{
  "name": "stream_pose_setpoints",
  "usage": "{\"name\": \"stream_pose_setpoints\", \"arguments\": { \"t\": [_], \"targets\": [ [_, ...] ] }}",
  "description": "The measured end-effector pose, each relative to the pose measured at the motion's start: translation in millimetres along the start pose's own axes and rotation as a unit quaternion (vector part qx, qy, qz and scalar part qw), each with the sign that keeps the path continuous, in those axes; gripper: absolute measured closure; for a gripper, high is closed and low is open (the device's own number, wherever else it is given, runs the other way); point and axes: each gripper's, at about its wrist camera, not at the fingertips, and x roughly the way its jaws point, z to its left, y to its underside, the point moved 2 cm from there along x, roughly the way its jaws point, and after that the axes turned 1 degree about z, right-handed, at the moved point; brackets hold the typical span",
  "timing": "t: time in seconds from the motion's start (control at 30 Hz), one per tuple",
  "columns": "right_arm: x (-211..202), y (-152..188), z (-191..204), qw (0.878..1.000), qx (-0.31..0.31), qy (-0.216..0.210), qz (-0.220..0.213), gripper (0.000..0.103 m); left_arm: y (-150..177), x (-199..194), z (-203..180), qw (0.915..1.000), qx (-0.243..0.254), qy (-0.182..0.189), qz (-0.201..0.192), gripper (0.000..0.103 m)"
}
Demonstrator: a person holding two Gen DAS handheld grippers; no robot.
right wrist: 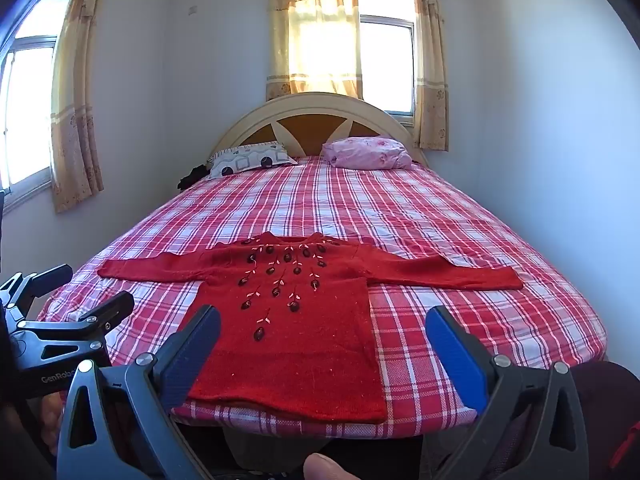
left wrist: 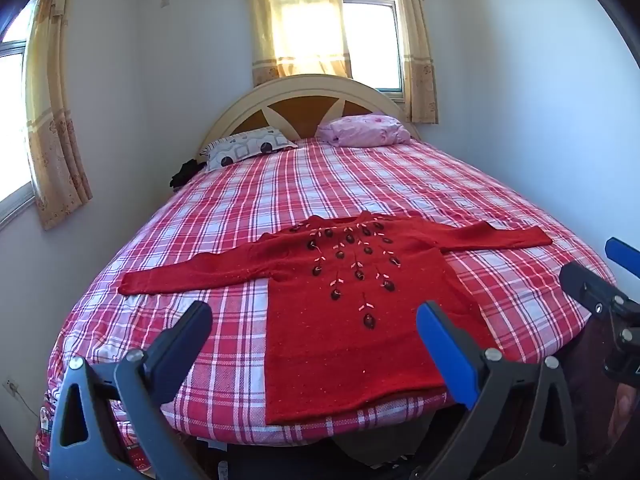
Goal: Fold small clothes
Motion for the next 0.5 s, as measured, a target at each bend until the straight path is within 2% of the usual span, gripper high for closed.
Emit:
{"name": "stream_pose_setpoints", "arguments": {
  "t": [0.5],
  "targets": [
    [10.8, 4.7, -1.9, 1.000, 0.000, 0.004, 0.013, 0.001, -1.7, 7.1, -6.0, 1.0000, 0.001, 0.001, -0.008, 0.000]
  ]
}}
